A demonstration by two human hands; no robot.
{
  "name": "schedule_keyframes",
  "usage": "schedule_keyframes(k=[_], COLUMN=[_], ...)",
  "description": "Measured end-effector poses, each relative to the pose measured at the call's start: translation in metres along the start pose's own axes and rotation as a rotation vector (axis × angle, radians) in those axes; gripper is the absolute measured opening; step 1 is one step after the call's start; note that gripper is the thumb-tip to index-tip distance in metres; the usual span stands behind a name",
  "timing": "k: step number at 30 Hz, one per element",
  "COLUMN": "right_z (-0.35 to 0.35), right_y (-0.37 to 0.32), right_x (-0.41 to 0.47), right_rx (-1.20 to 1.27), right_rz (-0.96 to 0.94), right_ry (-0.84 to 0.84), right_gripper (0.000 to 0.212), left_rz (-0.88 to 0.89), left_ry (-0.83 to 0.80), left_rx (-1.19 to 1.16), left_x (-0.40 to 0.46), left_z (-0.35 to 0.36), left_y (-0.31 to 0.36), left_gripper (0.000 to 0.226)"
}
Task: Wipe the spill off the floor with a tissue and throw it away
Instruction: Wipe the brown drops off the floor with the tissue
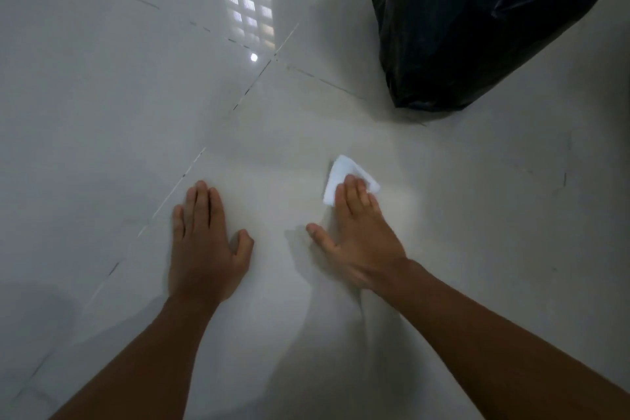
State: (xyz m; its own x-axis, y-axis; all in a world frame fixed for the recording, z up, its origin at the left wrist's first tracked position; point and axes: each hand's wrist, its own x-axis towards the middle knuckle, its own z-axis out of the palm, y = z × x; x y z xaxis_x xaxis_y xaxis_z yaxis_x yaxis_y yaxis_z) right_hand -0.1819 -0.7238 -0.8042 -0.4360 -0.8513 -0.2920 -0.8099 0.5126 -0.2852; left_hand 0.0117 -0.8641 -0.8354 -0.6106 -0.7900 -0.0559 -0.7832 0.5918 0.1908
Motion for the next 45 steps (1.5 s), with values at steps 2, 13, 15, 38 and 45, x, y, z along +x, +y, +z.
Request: schedule_keyframes(k=[2, 13, 15, 38, 45], right_z=[0.018, 0.001, 0.024, 0.033, 0.012], right_y=[-0.013, 0.007, -0.011, 0.01, 0.089], right_x=[-0.04, -0.021, -0.072, -0.084, -0.134], right_rx=[-0.012, -0.058, -0.061, -0.027, -0.096], right_rz=[-0.214, -0.011, -0.271, 0.026, 0.121], right_ry=[-0.045, 0.004, -0.057, 0.067, 0.125], right_gripper=[0.096, 0.104, 0.103, 0.101, 0.075], left_rz=[0.0, -0.014, -0.016, 0.004, 0.009], left_ry=[0.005, -0.015, -0.022, 0.009, 0.023], left_rx=[-0.001, 0.001, 0.005, 0.028, -0.008], left_x=[-0.001, 0.0, -0.001, -0.002, -0.003], left_z=[-0.002, -0.004, -0.006, -0.001, -0.004], left_y=[0.001, 0.001, 0.003, 0.001, 0.004], left_gripper=[0.085, 0.086, 0.086, 0.082, 0.082])
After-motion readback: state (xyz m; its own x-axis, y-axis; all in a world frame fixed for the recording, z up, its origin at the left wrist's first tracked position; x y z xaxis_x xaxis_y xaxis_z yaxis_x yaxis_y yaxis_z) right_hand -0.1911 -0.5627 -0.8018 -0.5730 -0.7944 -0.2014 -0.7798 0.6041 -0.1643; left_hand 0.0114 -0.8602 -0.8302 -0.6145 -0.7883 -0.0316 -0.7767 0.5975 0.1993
